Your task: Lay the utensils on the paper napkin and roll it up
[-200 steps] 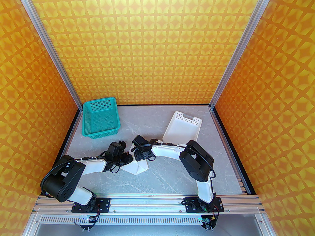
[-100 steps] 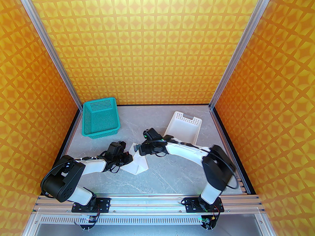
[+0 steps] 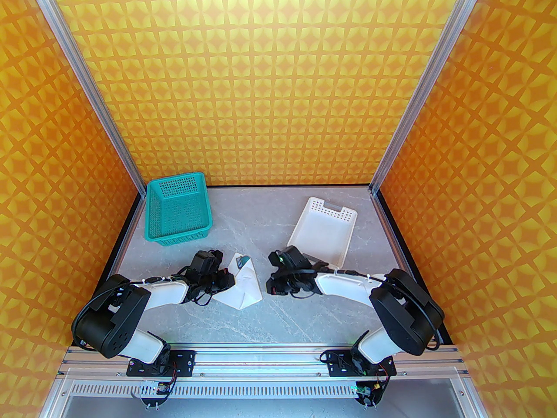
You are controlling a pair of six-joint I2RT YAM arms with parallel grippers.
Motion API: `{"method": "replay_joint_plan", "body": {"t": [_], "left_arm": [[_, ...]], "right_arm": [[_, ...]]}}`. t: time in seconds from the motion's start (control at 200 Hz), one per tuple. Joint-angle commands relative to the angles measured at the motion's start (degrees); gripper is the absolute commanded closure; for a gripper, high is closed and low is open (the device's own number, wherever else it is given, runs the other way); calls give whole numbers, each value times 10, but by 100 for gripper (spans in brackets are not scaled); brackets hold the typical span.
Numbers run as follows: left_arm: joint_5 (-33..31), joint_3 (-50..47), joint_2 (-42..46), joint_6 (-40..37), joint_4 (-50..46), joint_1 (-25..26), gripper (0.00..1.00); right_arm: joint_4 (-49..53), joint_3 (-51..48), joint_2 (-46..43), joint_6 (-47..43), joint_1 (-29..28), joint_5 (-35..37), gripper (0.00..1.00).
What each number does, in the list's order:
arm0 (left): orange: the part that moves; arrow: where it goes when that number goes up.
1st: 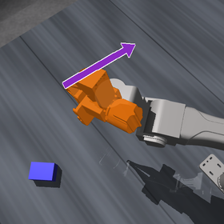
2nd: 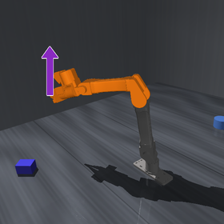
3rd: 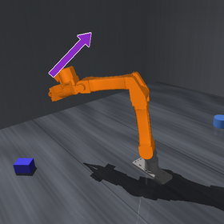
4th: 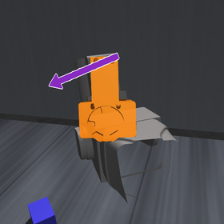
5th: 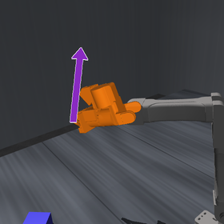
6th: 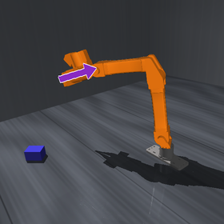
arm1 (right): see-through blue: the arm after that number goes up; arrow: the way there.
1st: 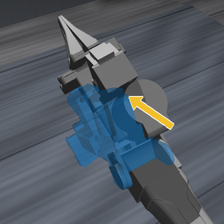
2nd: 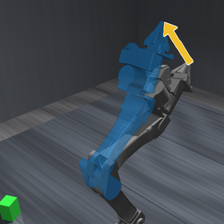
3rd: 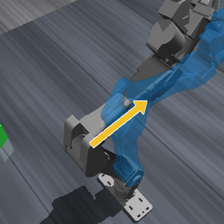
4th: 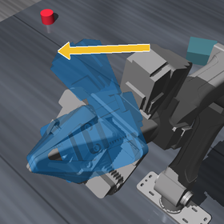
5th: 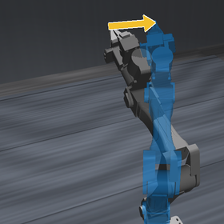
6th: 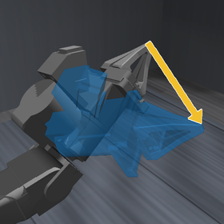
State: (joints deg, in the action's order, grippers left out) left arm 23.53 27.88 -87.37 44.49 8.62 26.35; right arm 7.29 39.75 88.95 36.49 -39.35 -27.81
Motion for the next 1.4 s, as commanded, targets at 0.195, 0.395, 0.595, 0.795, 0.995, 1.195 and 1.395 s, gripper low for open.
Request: {"method": "replay_joint_plan", "body": {"t": [0.195,0.395,0.595,0.795,0.995,1.195,1.395], "left_arm": [[-36,-2,-14,-16,-68,-4,100],[-37,-2,-11,-16,-70,-4,100],[-38,0,-8,-18,-75,-4,100],[-39,-1,-8,-19,-74,-4,100],[-39,-2,-7,-18,-74,-4,100],[-40,-2,-5,-18,-75,-4,100],[-39,4,-1,-23,-80,-4,100]], "right_arm": [[-142,-47,10,56,-8,-89,100],[-168,-25,45,71,-29,-84,100],[-159,-29,58,70,-31,-74,100],[-147,-36,67,62,-31,-65,100],[-128,-37,77,50,-31,-49,100],[-118,-40,90,48,-32,-38,100],[-84,-40,97,39,-32,-16,100]]}}
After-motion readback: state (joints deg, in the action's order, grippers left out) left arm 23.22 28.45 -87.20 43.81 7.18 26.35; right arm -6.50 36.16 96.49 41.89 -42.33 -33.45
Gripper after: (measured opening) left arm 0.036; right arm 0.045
